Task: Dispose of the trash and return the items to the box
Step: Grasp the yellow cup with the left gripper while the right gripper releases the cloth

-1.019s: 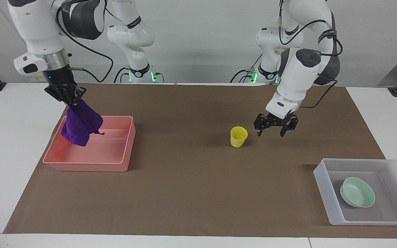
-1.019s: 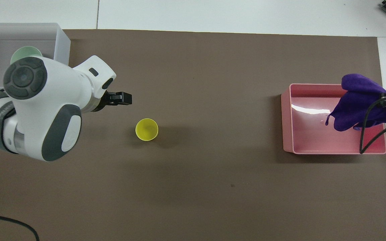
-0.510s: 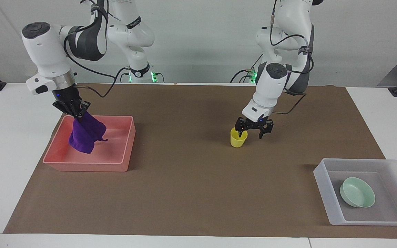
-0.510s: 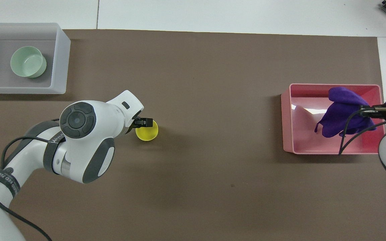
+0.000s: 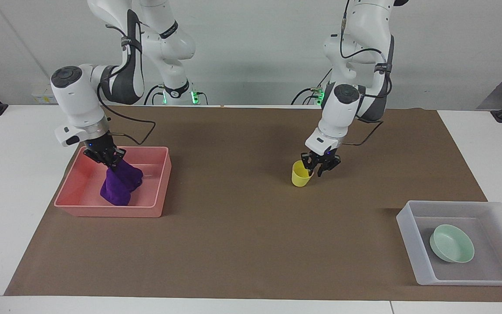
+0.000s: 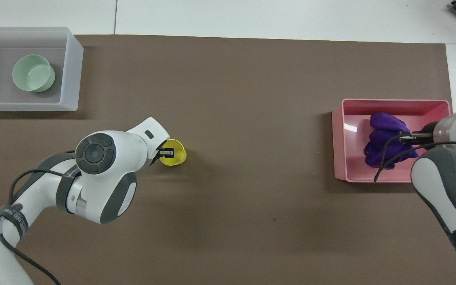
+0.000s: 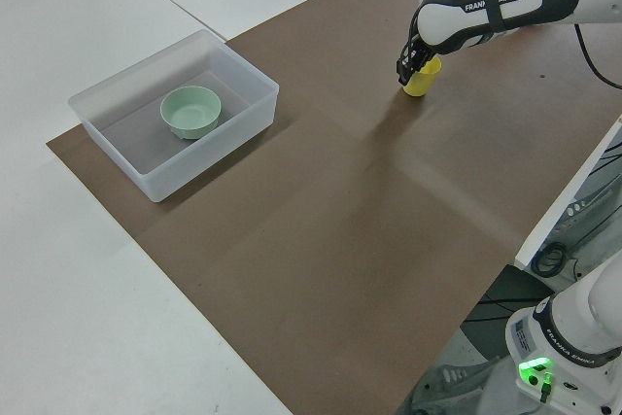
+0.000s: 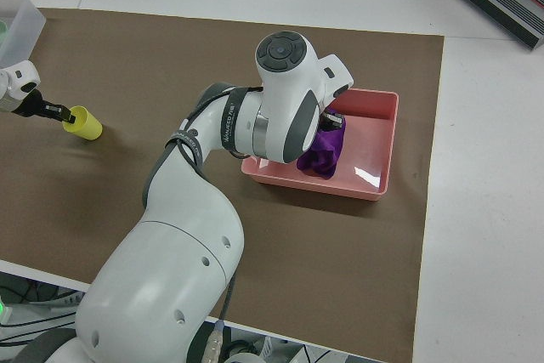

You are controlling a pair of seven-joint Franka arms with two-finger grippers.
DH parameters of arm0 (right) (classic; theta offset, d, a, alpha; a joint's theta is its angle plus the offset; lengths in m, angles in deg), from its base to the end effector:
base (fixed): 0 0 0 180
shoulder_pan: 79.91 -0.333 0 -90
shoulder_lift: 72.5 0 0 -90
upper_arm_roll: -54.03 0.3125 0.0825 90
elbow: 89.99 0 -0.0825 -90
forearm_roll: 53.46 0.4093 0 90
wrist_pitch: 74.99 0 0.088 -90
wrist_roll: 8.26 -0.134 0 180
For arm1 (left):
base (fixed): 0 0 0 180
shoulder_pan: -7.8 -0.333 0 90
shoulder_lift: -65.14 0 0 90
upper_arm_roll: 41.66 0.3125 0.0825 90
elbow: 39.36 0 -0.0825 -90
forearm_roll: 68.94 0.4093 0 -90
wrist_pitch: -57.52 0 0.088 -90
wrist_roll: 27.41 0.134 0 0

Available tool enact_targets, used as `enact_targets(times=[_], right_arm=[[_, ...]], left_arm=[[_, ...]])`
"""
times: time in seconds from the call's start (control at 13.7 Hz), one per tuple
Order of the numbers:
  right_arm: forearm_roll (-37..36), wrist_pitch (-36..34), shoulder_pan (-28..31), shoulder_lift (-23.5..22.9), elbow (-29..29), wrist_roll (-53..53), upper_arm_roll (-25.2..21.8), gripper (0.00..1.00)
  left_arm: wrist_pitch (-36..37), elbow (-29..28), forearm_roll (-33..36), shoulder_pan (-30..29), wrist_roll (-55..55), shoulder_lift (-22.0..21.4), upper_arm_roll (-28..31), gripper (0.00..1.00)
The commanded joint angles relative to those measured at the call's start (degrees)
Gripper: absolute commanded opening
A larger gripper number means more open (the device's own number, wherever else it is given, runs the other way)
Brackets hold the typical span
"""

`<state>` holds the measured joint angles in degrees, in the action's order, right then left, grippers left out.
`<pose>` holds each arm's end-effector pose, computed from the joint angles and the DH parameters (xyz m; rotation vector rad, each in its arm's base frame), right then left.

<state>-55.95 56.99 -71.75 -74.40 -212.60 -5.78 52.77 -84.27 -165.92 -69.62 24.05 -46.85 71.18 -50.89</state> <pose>0.5734 -0.0969 0.3573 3.0839 -0.1452 0.1948 0.5238 -0.2498 0.3013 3.0460 -0.1439 0.2138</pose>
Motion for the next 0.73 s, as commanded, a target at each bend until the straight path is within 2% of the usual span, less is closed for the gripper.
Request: enact_targets(times=[0.0, 0.15, 0.22, 0.36, 0.66], right_arm=[[0.29, 3.02, 0.98, -0.98, -1.84, -1.07, 0.82, 0.0], [0.29, 5.82, 0.81, -2.84, -2.01, -1.15, 0.82, 0.06], [0.29, 6.09, 0.8, -2.93, -2.01, -1.07, 0.82, 0.2], [0.29, 6.01, 0.8, -3.02, -1.93, -1.33, 0.82, 1.0], [0.2, 3.04, 0.01, -1.62, 0.53, -1.59, 1.17, 1.0]], left_arm=[[-0.68, -1.51, 0.6, 0.98, -0.51, -1.9, 0.61, 0.0], [-0.15, -0.71, 0.51, 1.06, -0.86, -1.73, 0.61, 0.0], [0.03, -0.36, 0.51, 1.06, -0.95, -1.9, 0.7, 0.0], [2.21, 2.17, 0.51, 0.98, -0.78, -1.9, 0.88, 0.0], [3.72, 6.22, 1.12, -2.7, 1.32, -2.16, 1.32, 0.0]])
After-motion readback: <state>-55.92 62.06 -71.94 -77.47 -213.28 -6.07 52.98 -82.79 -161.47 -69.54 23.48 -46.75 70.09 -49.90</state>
